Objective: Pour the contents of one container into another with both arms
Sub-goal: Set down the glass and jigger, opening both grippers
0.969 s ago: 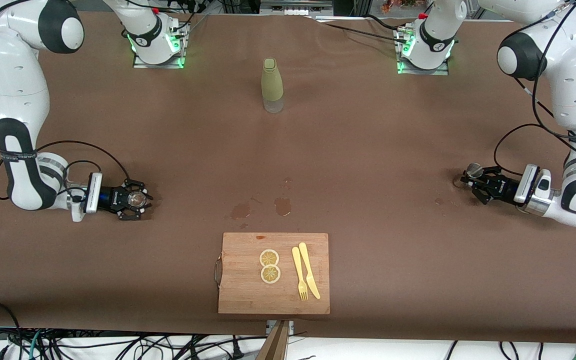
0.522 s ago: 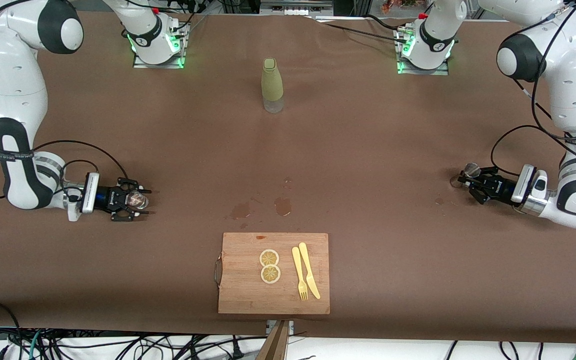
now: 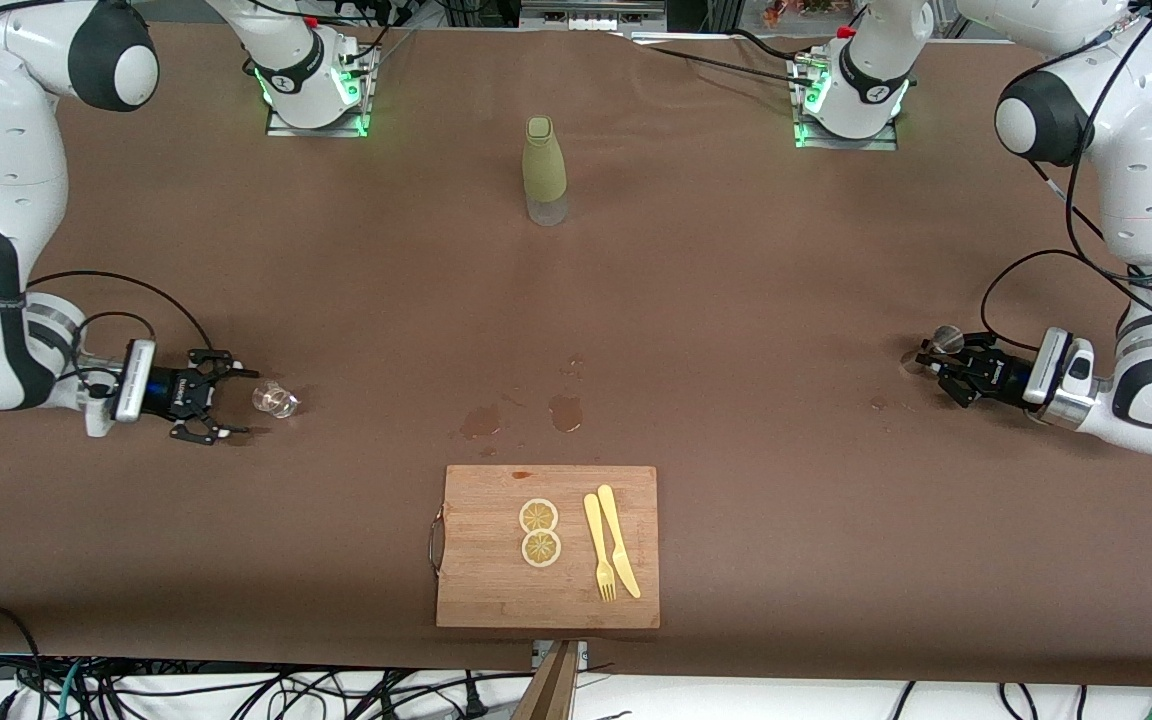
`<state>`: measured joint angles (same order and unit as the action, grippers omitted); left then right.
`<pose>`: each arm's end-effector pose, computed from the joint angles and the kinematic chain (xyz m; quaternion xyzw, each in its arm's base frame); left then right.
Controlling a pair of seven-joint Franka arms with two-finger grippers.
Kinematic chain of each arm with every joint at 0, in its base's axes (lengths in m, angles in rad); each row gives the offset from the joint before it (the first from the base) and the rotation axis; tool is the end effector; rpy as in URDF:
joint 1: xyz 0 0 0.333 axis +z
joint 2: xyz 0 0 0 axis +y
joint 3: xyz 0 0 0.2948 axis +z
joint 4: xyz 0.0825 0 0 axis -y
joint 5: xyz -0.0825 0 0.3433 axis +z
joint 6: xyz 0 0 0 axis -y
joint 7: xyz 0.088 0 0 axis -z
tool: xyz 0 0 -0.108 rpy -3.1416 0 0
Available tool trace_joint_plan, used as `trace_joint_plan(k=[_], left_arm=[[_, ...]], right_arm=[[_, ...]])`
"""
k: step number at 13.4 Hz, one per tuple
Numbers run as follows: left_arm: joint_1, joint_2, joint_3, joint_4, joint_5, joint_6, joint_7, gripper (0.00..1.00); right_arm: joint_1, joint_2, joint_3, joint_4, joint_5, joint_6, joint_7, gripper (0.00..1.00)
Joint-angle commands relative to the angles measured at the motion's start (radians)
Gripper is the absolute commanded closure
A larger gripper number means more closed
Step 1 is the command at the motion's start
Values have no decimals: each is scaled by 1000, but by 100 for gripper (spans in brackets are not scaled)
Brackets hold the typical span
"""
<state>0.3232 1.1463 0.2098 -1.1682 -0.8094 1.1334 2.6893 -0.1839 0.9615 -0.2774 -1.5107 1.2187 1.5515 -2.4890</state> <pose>0.5493 0.1784 0.1060 0.4312 -0.6814 0.3041 0.5072 0.5780 -0.1484 0.1180 -0.6235 -0.5622 -0.3778 0.3905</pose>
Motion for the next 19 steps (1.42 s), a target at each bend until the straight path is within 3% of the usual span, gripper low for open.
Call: trace_joint_plan(k=[1, 4, 8, 11, 13, 16, 19], left_arm=[[11, 12, 17, 35, 19, -52, 129, 0], [10, -16, 17, 35, 22, -29, 129, 0], [7, -158, 14, -7, 55, 126, 135, 0], [0, -278, 13, -85, 74, 292, 139, 0], [-27, -377, 13, -126, 149, 409, 159, 0], [-93, -529, 13, -165, 264, 485, 22, 0], [-173, -675, 14, -228, 405, 499, -286, 0]], right_arm=[[0, -15, -60, 65, -21, -44, 54, 0], [-2, -49, -81, 115, -71, -57, 172, 0], [0, -136, -83, 182, -143, -57, 520, 0], [6, -197, -57, 239, -218, -57, 827, 0], [7, -237, -11, 271, -277, -50, 1035, 0], [30, -300, 23, 319, -402, -47, 1385, 0], [34, -391, 124, 325, -630, -42, 1686, 0]])
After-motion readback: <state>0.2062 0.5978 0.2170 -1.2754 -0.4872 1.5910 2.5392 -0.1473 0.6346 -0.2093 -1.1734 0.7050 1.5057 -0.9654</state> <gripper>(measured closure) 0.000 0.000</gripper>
